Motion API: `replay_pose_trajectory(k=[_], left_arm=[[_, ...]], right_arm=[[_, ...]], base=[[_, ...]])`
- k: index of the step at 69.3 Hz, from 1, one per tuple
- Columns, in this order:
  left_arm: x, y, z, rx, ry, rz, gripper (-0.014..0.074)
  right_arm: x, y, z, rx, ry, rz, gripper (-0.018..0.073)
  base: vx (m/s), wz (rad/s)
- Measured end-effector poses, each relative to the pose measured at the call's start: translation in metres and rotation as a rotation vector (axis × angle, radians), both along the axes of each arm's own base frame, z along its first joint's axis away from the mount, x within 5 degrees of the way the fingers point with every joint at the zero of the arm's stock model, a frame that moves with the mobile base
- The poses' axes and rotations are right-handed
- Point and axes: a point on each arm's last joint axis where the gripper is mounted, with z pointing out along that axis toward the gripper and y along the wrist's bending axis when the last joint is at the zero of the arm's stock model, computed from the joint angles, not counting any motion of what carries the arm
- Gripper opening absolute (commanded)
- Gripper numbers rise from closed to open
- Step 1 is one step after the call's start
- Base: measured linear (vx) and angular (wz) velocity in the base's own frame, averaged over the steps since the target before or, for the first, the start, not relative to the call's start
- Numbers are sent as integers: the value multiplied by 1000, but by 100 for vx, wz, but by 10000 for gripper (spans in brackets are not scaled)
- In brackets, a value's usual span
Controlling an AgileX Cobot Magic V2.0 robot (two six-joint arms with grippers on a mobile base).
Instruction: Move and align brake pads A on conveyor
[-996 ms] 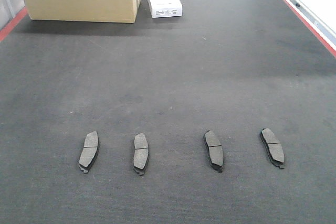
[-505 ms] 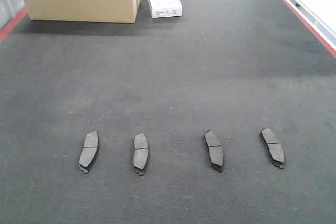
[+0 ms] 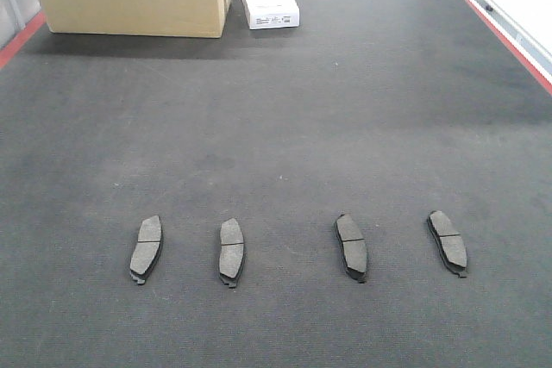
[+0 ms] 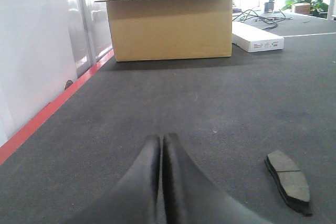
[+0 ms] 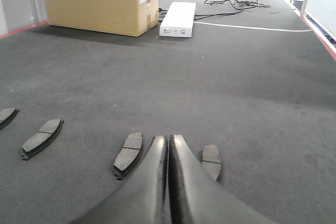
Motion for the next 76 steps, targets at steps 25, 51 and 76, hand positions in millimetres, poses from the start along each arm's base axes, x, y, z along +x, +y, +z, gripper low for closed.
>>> replay_pose_trajectory(k=[25,51,76], left_arm=[[0,0,0,0,0,0,-6],[0,0,0,1,0,0,-6],[0,0,0,1,1,0,-6]], right_arm=[[8,0,-7,-54,-39,-129,-12],[35,1,-78,-29,-143,-282,-12],[34,1,-75,-12,-191,-288,-12]], base=[[0,0],[0,0],[0,0]])
